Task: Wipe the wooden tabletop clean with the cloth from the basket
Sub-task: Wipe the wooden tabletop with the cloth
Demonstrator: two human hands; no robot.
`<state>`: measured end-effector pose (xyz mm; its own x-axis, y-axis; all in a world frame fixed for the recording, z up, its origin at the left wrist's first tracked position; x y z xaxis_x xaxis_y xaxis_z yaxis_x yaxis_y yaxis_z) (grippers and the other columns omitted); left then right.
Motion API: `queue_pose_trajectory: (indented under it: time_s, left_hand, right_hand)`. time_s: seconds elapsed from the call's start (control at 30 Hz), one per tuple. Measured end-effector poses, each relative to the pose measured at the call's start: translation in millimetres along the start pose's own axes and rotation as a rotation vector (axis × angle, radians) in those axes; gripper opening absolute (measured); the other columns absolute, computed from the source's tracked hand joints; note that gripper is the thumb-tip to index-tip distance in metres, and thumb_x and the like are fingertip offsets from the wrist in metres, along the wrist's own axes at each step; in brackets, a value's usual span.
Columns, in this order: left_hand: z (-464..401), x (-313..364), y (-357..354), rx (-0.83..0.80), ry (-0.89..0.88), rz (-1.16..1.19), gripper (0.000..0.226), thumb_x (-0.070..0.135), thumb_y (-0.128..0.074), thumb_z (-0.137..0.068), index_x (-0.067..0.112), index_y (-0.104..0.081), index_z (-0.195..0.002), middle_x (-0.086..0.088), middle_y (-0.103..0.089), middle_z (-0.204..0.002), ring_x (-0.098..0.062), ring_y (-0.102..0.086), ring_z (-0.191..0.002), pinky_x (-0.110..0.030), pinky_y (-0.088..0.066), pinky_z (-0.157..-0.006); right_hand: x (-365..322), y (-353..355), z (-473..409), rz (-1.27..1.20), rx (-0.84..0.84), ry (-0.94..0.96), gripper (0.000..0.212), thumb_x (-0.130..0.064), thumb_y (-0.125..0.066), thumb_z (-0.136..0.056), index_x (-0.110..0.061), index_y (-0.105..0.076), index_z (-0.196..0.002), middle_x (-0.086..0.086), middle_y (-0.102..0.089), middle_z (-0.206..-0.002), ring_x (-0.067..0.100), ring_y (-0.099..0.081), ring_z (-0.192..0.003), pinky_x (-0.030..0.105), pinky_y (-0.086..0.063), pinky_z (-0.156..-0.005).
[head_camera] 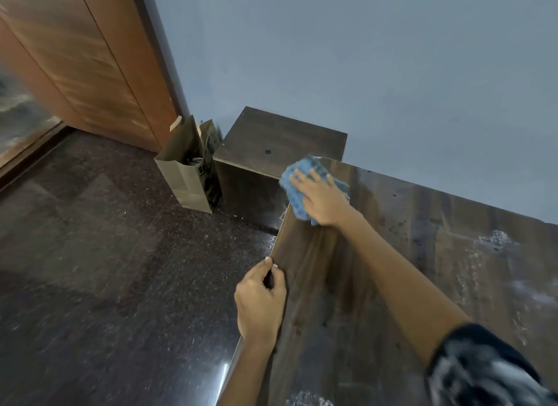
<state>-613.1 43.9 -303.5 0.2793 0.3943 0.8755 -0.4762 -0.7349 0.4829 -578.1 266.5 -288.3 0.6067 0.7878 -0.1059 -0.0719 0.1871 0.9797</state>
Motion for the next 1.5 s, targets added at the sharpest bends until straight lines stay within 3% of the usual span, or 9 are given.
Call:
queue_pose_trajectory:
  time_s: [0.13,0.37,0.63,0.73,0.87,1.13,1.27,1.37,1.5]
  left_hand:
    - [-1,3,1,0.016,-0.030,-0.003,0.019,0.008,-0.064,-0.082,0.004,-0.071,-0.099,-0.007,-0.072,-0.096,-0.019,-0.068,-0.079,-0.036,-0.057,-0.073]
    - [4,6,8,-0.039,0.005,-0.019,0.025,0.013,-0.057,-0.086,0.007,-0.068,-0.108,-0.008,-0.072,-0.095,-0.027,-0.067,-0.072,-0.036,-0.055,-0.071]
    - [19,1,24,-0.191,-0.061,-0.098,0.040,0.001,-0.046,-0.087,0.010,-0.058,-0.124,-0.008,-0.070,-0.101,-0.020,-0.065,-0.084,-0.030,-0.050,-0.080]
    - [26,-4,29,-0.232,-0.023,-0.067,0.043,0.000,-0.043,-0.089,0.008,-0.050,-0.130,-0.012,-0.067,-0.109,-0.032,-0.064,-0.092,-0.043,-0.050,-0.086]
    - [37,-10,36,-0.222,0.006,-0.059,0.041,0.006,-0.043,-0.092,0.010,-0.048,-0.132,-0.020,-0.068,-0.099,-0.030,-0.064,-0.076,-0.039,-0.051,-0.073]
    - [49,-14,50,-0.136,-0.034,-0.011,0.029,0.017,-0.045,-0.094,0.009,-0.064,-0.115,-0.008,-0.071,-0.086,-0.022,-0.065,-0.072,-0.034,-0.051,-0.070]
    - [56,-19,55,-0.140,0.004,0.009,0.035,0.023,-0.041,-0.097,0.005,-0.058,-0.122,-0.011,-0.067,-0.110,-0.027,-0.064,-0.095,-0.038,-0.051,-0.085]
    - [59,-18,57,-0.128,0.035,0.039,0.040,0.027,-0.035,-0.098,0.006,-0.058,-0.122,-0.016,-0.068,-0.103,-0.033,-0.063,-0.097,-0.039,-0.049,-0.083]
    - [63,-16,63,-0.061,0.015,0.087,0.048,0.035,-0.032,-0.097,0.003,-0.064,-0.111,-0.010,-0.069,-0.100,-0.024,-0.063,-0.097,-0.029,-0.045,-0.082]
  right_hand:
    - [-14,-18,70,-0.044,-0.027,0.217,0.062,-0.043,-0.001,-0.090,-0.028,-0.004,-0.150,-0.012,0.000,-0.156,0.009,0.005,-0.143,0.038,0.006,-0.116]
    - [-8,-14,55,-0.098,0.070,-0.431,0.054,-0.032,-0.022,-0.101,-0.023,-0.001,-0.151,-0.002,0.002,-0.159,0.023,0.003,-0.145,0.044,0.002,-0.115]
    - [-85,-44,178,-0.166,0.039,0.134,0.059,-0.035,-0.021,-0.090,-0.029,-0.022,-0.148,-0.013,-0.017,-0.154,0.009,-0.010,-0.143,0.034,-0.003,-0.117]
    - [-45,-39,194,-0.088,0.159,-0.159,0.054,-0.029,-0.029,-0.093,-0.023,-0.030,-0.146,-0.006,-0.028,-0.152,0.017,-0.028,-0.140,0.037,-0.017,-0.115]
    - [-34,-30,160,-0.198,0.047,-0.554,0.059,-0.030,-0.025,-0.100,-0.020,0.004,-0.151,0.000,0.009,-0.158,0.025,0.007,-0.145,0.046,0.003,-0.115]
    - [-114,-53,223,-0.223,-0.035,0.182,0.060,-0.038,-0.006,-0.087,-0.032,0.002,-0.147,-0.018,0.007,-0.152,0.008,0.018,-0.140,0.036,0.017,-0.113]
    - [-55,-46,216,-0.140,0.059,-0.212,0.058,-0.035,-0.015,-0.092,-0.028,-0.010,-0.150,-0.016,0.007,-0.150,0.015,-0.001,-0.145,0.044,-0.002,-0.117]
    - [-53,-35,176,-0.170,-0.024,-0.518,0.059,-0.033,-0.021,-0.100,-0.022,0.007,-0.150,-0.006,0.017,-0.155,0.024,0.012,-0.144,0.050,0.007,-0.113]
    - [-126,-38,160,-0.185,-0.019,-0.187,0.060,-0.026,-0.026,-0.098,-0.023,0.003,-0.151,-0.002,0.013,-0.157,0.023,0.016,-0.143,0.047,0.016,-0.110]
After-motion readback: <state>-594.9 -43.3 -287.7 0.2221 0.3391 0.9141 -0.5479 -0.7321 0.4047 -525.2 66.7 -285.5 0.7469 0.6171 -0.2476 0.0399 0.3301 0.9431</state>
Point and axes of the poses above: each hand's wrist, its own z-axis away from the middle knuckle, its own y-axis out of the back of the hand, x = y × z, the point moved 4 cm from there along -z, towards the middle knuckle
